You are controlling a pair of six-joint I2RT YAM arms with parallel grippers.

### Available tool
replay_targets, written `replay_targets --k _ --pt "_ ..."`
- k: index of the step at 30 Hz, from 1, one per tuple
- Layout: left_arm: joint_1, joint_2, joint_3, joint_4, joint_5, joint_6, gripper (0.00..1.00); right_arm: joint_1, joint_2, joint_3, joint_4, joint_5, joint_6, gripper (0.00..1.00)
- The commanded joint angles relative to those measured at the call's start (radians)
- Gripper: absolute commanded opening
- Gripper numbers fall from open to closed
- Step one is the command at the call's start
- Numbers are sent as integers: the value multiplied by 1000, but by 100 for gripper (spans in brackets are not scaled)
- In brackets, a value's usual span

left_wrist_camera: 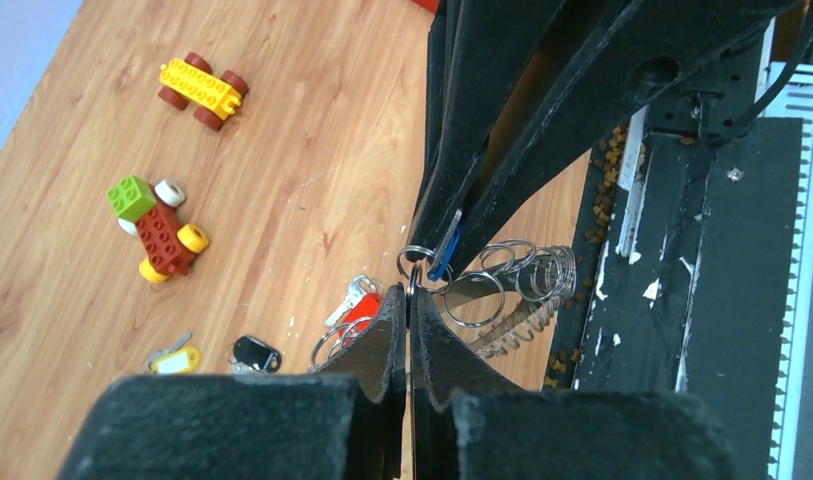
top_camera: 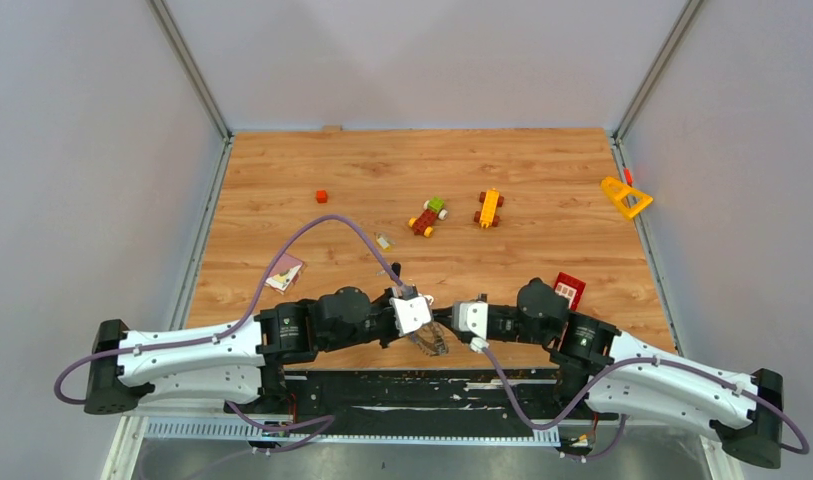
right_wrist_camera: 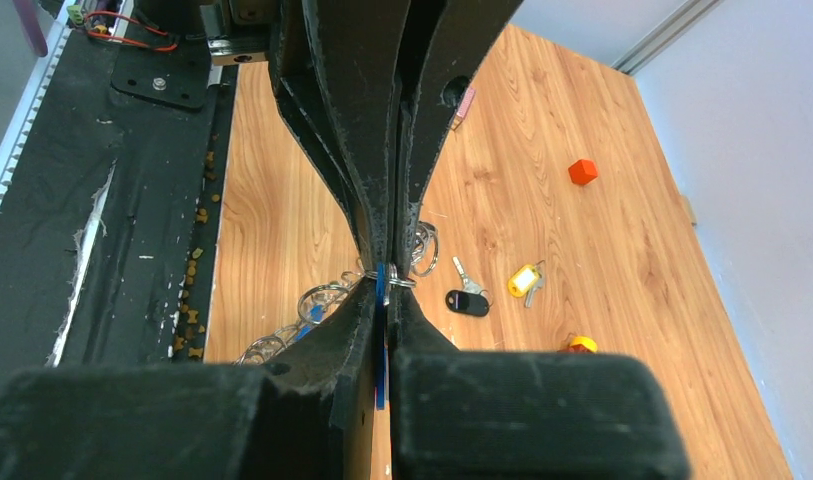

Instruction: Remove the keys from the keyring

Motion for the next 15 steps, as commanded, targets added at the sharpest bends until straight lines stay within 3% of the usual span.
replay_targets --k 1,12,15 --pt "2 28 48 -51 -32 45 0 4 14 57 69 -23 9 0" --pt "2 62 28 38 21 32 0 4 67 75 136 -61 27 0" --pt "2 36 -2 71 11 16 11 4 41 59 141 -45 28 0"
